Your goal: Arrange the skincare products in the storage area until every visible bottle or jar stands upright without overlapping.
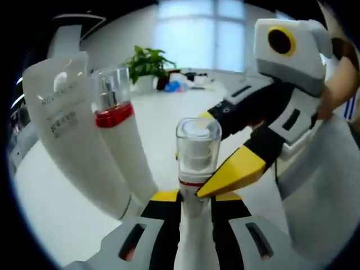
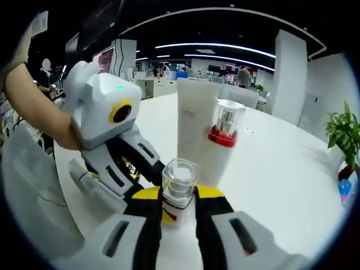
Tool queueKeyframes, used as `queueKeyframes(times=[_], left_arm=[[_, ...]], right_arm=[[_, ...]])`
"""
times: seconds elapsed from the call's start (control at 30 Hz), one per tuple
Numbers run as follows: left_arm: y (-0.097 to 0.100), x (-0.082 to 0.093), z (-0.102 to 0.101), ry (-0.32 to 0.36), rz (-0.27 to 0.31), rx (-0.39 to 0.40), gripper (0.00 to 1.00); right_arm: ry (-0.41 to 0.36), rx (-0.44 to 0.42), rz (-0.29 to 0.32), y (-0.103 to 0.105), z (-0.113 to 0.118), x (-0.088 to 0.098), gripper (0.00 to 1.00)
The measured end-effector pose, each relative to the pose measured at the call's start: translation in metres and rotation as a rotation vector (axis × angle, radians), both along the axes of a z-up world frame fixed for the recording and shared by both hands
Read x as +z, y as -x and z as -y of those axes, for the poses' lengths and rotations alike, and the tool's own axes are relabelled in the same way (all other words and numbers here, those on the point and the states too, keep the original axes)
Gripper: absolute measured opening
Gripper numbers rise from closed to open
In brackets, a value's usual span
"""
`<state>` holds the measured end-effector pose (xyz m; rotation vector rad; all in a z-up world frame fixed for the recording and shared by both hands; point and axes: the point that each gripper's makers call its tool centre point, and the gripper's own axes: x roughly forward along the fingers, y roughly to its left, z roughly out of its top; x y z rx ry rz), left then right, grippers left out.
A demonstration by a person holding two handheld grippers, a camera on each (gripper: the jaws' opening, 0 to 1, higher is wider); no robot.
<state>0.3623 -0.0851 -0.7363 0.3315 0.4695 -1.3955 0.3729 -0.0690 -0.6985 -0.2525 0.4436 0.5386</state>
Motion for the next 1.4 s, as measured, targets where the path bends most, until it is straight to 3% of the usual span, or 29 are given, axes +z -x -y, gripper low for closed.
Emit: queueKeyframes(times=[0.8, 1.4], left_arm=[[-0.031, -0.002, 0.011, -0.034, 0.05, -0.001, 0.18], [-0.033, -0.004, 0.013, -0.059, 0.058, 0.005, 0.19]], right_arm=[[-0.006, -0.086, 0.025, -0.03, 0.015, 0.001, 0.22], [0.003, -0.071, 0.043, -0.03, 0.017, 0.001, 0.22]])
